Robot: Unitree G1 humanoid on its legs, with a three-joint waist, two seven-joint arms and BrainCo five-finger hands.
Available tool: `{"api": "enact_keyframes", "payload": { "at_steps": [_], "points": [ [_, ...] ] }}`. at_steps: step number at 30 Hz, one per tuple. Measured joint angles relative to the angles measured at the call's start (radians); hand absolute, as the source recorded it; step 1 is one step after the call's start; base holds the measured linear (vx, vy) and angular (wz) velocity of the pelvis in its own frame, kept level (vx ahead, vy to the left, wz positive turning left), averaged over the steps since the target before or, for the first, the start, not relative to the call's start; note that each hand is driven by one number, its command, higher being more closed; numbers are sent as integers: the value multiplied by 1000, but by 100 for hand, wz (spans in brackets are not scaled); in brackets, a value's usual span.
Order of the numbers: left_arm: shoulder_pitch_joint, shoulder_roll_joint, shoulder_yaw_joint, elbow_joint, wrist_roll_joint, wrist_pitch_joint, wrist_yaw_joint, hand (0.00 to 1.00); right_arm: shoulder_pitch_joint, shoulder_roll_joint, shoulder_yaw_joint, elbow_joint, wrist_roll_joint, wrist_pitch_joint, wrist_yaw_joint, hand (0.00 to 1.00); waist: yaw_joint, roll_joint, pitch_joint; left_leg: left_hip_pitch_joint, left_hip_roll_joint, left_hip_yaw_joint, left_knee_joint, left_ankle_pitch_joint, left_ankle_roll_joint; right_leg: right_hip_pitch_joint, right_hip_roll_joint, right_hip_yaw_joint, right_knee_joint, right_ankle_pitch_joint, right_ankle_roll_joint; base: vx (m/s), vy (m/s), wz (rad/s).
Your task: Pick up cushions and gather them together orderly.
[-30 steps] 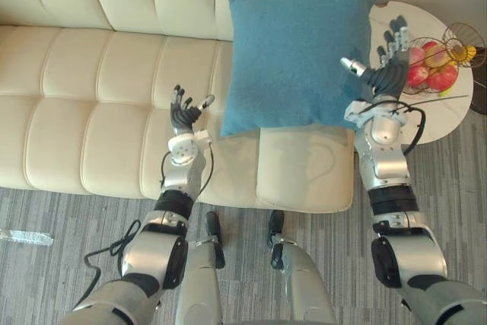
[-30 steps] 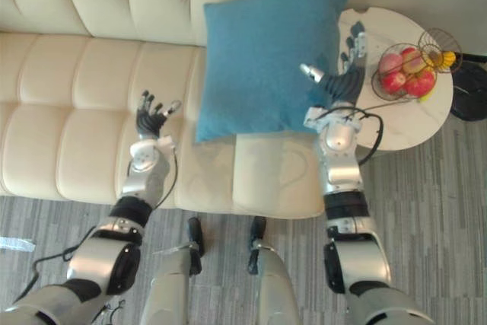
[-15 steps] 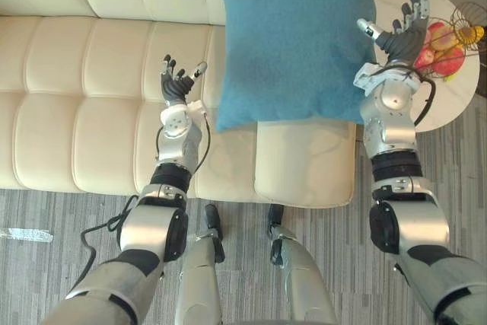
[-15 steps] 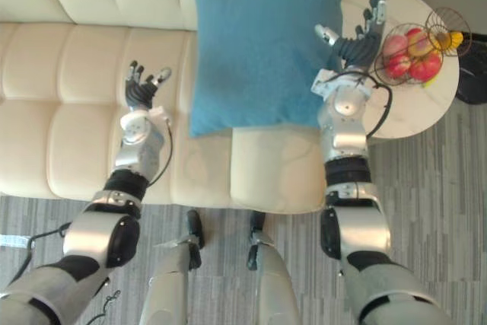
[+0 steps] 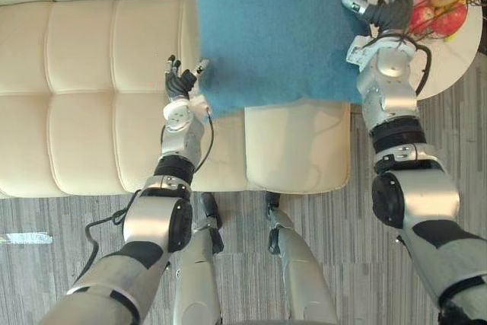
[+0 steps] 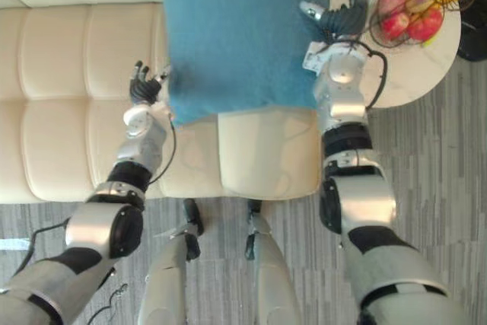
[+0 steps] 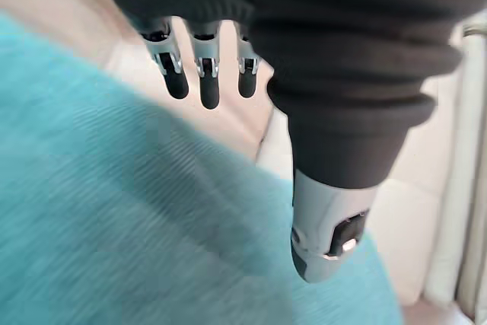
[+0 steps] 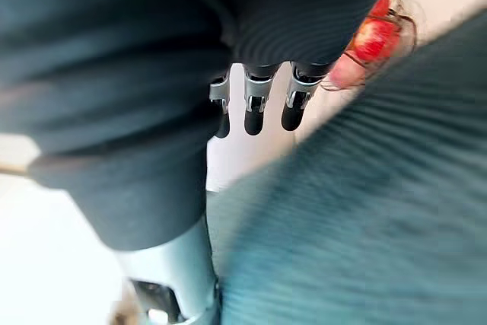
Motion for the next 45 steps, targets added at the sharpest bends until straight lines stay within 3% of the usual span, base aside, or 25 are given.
{"api": "enact_keyframes", "payload": {
  "at_steps": [3, 10, 11, 12, 19, 23, 29, 35, 41, 45],
  "points": [
    [-2, -8, -1, 2, 0, -1, 3, 0, -16, 31, 36, 0, 65, -26, 15, 0, -5, 0, 1, -25, 1, 13, 2, 1, 0, -26, 2, 11, -12, 15, 3, 15, -43, -10],
    [-2, -8, -34, 1, -2, -8, 16, 0, -17, 76, 72, -1, 104, -68, 14, 0, -9, 0, 1, -47, 5, 23, 8, 0, 1, -44, 4, 23, -25, 28, 3, 4, -44, -5],
    [-2, -8, -48, -1, -3, -9, 21, 0, -17, 77, 75, -1, 105, -71, 14, 100, -9, 0, 1, -51, 6, 21, 9, 0, 1, -45, 6, 23, -29, 32, 3, -10, -56, 2],
    [-2, -9, -63, -4, -5, -10, 26, 100, -17, 77, 77, -5, 105, -74, 14, 100, -9, 0, 1, -54, 6, 20, 9, 0, 1, -45, 6, 22, -36, 36, 3, -7, -37, 2],
    [-3, -9, -132, -67, -97, -30, 72, 100, 26, 67, 76, -48, 105, -84, 6, 100, -11, 0, 1, -64, 0, -5, -10, 19, 0, -50, 5, 3, -35, 36, 3, 1, -43, 9],
    [-2, -15, -168, -127, -159, -32, 114, 100, 86, 67, 76, -67, 117, -85, 1, 100, -3, 0, 2, 0, -10, -6, -60, 40, -7, -8, 3, 0, -31, 33, 5, 32, -49, 6],
    [49, -30, -263, -415, -177, -85, 164, 100, 312, 73, 76, -197, 197, -62, -34, 100, 4, -1, 4, 92, -25, -29, -82, 41, -9, 51, -16, -20, 59, -49, 2, 55, -40, 16],
    [285, -61, -370, -796, -135, -131, 188, 100, 635, 160, 78, -547, 218, -41, -65, 100, 10, -1, 5, 257, -44, -29, -86, 15, -25, 170, -44, -26, 171, -142, 12, 69, -18, 9],
    [617, -88, -416, -1070, -84, -180, 187, 100, 914, 237, 119, -913, 172, -111, -73, 100, 19, 1, -2, 378, -54, -38, -31, -53, -23, 294, -72, -45, 252, -234, 18, 27, 3, 11],
    [841, -87, -486, -1156, -80, -185, 174, 100, 1113, 300, 157, -1017, 118, -130, -73, 100, 38, 8, -90, 415, -68, -56, -38, -67, -24, 338, -87, -64, 258, -260, 25, 57, 14, 16]
  ]
}}
